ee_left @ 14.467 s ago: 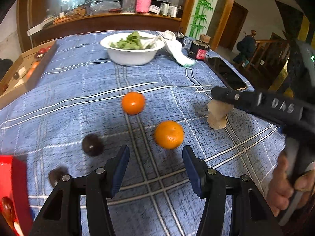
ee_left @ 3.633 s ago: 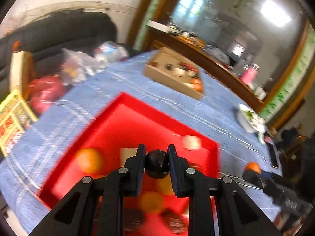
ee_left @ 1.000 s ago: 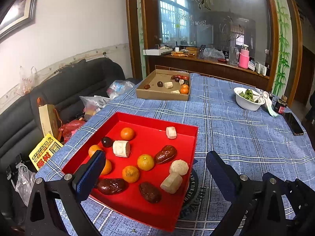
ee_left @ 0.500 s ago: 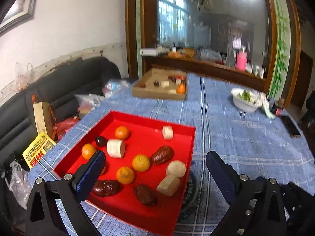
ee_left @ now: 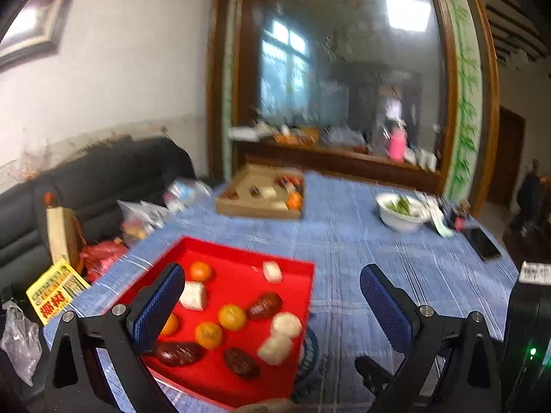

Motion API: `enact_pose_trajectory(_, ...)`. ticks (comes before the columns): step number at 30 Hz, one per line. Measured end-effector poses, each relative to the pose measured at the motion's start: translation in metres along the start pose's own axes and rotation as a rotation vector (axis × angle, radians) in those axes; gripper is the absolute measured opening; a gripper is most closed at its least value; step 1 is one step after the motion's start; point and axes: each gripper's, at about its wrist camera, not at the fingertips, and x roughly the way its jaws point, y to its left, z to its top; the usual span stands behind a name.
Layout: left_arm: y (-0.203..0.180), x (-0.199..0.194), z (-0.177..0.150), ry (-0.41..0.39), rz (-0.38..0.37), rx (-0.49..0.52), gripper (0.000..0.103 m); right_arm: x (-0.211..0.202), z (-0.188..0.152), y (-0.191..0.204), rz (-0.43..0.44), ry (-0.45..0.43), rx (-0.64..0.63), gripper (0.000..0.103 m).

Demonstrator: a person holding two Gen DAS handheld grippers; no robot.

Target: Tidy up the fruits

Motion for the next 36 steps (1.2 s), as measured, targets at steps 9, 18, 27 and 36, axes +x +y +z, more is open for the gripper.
enact_pose_trajectory(9, 0.011, 0.001, 0.001, 0.058, 0.018, -0.071, 0.103, -0.002, 0.000, 0.002, -0.003, 0.000, -0.011, 0.065)
enact_pose_trajectory(18, 0.021, 0.016, -0.006, 0.137, 0.072, -0.081, 0.103, -0.001, 0.001, 0.019, -0.006, 0.003, -0.060, 0.065)
enact_pose_trajectory(27, 0.036, 0.032, -0.013, 0.200, 0.073, -0.104, 0.103, 0.006, 0.005, 0.029, -0.013, 0.019, -0.093, 0.065)
enact_pose_trajectory(36, 0.048, 0.044, -0.017, 0.242, 0.078, -0.132, 0.103, 0.016, 0.007, 0.045, -0.009, 0.039, -0.140, 0.065)
